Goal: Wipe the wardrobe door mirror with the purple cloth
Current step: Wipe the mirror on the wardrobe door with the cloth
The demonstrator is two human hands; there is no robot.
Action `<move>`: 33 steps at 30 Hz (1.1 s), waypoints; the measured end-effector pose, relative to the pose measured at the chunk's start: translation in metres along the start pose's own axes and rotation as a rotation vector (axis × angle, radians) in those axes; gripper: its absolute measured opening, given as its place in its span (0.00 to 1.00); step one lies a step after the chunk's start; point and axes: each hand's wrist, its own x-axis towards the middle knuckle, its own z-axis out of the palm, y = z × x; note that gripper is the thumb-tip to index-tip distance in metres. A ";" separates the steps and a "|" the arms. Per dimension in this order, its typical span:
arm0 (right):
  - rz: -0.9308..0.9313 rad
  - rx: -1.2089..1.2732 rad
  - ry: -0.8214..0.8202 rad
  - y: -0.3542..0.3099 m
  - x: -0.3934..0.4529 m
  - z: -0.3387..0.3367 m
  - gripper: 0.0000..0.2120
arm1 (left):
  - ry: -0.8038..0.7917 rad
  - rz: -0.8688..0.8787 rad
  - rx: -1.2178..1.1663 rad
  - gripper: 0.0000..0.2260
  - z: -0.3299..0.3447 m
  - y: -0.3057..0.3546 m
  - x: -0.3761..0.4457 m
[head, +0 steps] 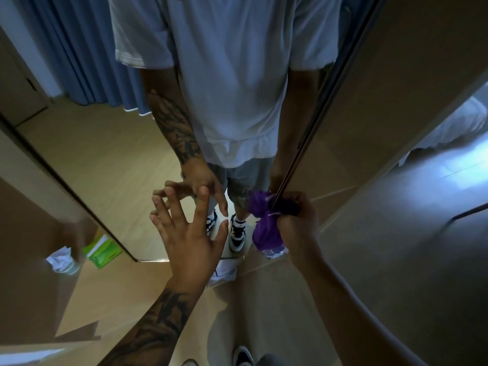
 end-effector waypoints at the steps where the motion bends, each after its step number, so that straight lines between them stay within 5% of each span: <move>1: -0.011 0.040 0.031 -0.007 0.000 -0.004 0.25 | -0.001 0.000 -0.005 0.42 0.000 0.000 -0.001; 8: -0.120 -0.052 0.024 -0.013 -0.028 -0.001 0.24 | -0.012 0.002 -0.034 0.42 -0.004 0.004 -0.002; 14: -0.188 0.176 0.045 -0.061 -0.035 -0.017 0.23 | -0.029 0.004 -0.012 0.46 -0.008 0.005 -0.003; 19: -0.146 0.120 -0.022 -0.058 -0.047 -0.010 0.23 | -0.043 0.002 -0.002 0.39 -0.011 0.006 -0.004; 33: -0.230 0.049 0.039 -0.084 -0.048 -0.019 0.24 | -0.075 -0.010 0.039 0.44 -0.016 0.007 -0.002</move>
